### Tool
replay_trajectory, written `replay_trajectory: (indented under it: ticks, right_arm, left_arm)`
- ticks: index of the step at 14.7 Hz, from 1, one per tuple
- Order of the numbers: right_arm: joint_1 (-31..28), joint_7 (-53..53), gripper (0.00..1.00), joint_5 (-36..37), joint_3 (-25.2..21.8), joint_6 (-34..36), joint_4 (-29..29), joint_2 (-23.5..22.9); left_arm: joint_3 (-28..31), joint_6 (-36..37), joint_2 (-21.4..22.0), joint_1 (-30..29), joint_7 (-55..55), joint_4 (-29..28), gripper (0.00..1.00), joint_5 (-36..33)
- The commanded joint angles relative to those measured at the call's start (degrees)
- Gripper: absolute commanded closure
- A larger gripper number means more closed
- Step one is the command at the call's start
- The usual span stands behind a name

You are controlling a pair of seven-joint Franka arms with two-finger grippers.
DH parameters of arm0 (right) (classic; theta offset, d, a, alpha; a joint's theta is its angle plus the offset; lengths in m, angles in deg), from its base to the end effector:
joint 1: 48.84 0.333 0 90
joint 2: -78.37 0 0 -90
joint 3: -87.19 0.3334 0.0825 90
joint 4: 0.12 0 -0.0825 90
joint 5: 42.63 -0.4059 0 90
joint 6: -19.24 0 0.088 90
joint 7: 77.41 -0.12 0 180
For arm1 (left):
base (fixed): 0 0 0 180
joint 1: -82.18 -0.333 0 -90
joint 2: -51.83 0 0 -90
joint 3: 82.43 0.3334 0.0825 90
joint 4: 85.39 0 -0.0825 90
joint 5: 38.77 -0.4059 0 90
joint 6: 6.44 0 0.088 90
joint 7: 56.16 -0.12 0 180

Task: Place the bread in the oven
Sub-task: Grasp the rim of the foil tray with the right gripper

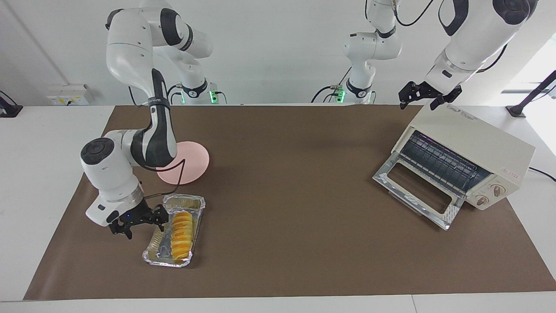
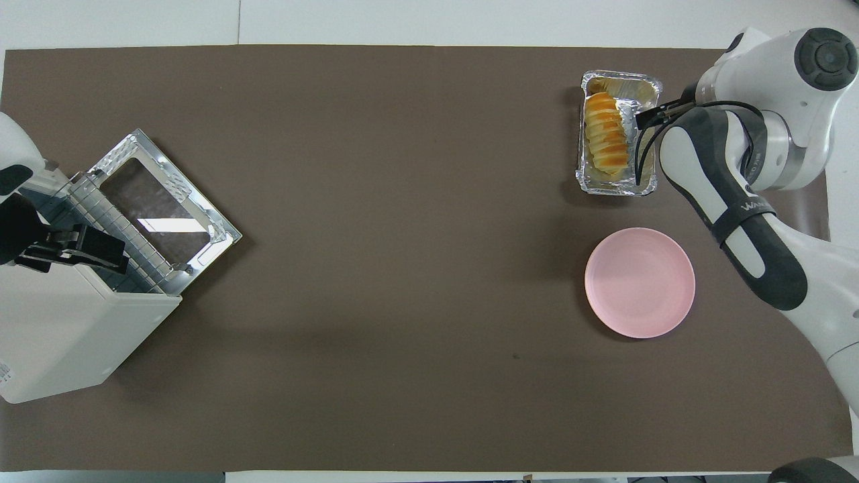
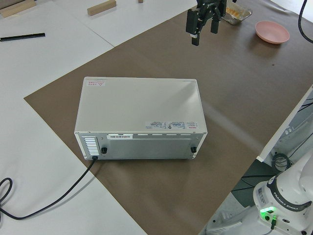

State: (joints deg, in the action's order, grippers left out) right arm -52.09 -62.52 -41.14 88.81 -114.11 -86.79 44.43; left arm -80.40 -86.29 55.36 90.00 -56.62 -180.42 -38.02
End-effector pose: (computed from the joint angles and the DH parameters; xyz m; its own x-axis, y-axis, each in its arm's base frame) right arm 0.7578 -0.0259 0.3304 0.9476 0.2394 0.2117 0.2312 -0.9709 0.0631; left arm 0.5289 -0.0548 0.6074 0.9733 -0.1096 -0.2018 -0.1084 -0.9940 0.0169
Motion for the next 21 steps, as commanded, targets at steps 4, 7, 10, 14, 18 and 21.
replay_trajectory:
  ticks: [4,7,10,14,18,21]
  right_arm:
    - [0.2,-0.3,0.0,0.4,0.4,-4.7,-2.4,-0.6]
    - [0.0,-0.4,0.0,-0.2,0.4,-5.2,-2.8,-0.9]
    - [-0.6,-0.6,0.02,-0.2,0.4,-4.8,-4.0,-0.8]
    - [-0.4,-0.7,0.71,-0.3,0.4,-4.6,-4.3,-0.7]
    - [-0.4,-0.6,1.0,-0.3,0.5,-4.5,-4.2,-0.7]
    - [-0.5,-0.6,1.0,-0.3,0.5,-4.0,-3.8,-0.6]
  left_arm:
    - [-0.7,0.7,1.0,-0.9,-0.8,-0.6,0.0,-0.9]
    - [-0.6,0.7,1.0,-0.9,-0.8,-0.6,0.0,-0.8]
    - [-0.6,0.7,1.0,-0.9,-0.8,-0.6,0.0,-0.9]
    - [-0.6,0.7,1.0,-0.9,-0.8,-0.6,0.0,-0.9]
    - [-0.7,0.7,1.0,-0.9,-0.8,-0.6,0.0,-0.9]
    - [-0.6,0.7,1.0,-0.9,-0.8,-0.6,0.0,-0.8]
